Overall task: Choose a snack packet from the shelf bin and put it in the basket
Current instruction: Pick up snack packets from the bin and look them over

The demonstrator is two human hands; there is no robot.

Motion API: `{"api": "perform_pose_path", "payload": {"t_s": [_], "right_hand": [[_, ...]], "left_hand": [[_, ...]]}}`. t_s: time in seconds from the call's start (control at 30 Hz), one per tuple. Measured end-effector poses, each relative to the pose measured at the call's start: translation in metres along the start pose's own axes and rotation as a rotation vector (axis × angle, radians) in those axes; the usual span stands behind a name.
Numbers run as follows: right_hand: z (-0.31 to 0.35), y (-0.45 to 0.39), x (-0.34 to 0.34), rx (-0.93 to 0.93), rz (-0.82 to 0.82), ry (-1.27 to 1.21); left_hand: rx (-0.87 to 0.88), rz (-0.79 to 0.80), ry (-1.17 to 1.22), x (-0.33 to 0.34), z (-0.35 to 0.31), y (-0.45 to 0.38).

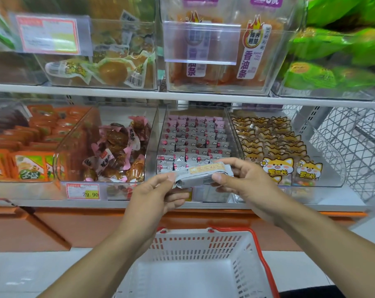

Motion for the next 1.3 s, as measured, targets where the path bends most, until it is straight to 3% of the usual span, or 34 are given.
{"api": "perform_pose_path", "payload": {"t_s": [0.3,0.47,0.6,0.8,1.07,1.3], "right_hand": [[-0.003,-0.001,0.002,0.048,-0.070,-0.047],[0.000,-0.001,0.003,0.056,-0.093,-0.060],[0.004,0.000,0.005,0.062,-0.004,-0.132],[0.001,-0.001,-0.003,0.078,-0.191,-0.167],[0.000,-0.001,-0.003,0.165,-0.234,-0.294],[-0.006,0.000,0.010,0.344,-0.205,-0.489]], "left_hand": [[0.335,0.115,-0.289,0.006,-0.008,0.013],[0.412,0.082,-0.327,0.005,-0.011,0.011],[0.357,0.106,-0.245,0.002,-0.010,0.006],[0.211,0.121,-0.189,0.005,-0.003,0.000],[0.169,-0.085,-0.112,-0.004,-0.001,0.000],[0.050,-0.104,0.036,-0.001,-0.001,-0.001]]}}
Point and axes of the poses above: each hand's wrist, its own y-axis away from the middle knuckle, its own x-axis out of the palm, z = x × y, the point moved 3 cm from there along -y, towards the middle knuckle, and after that the axes turned 8 degrees about -z, right-handed, at the moved point
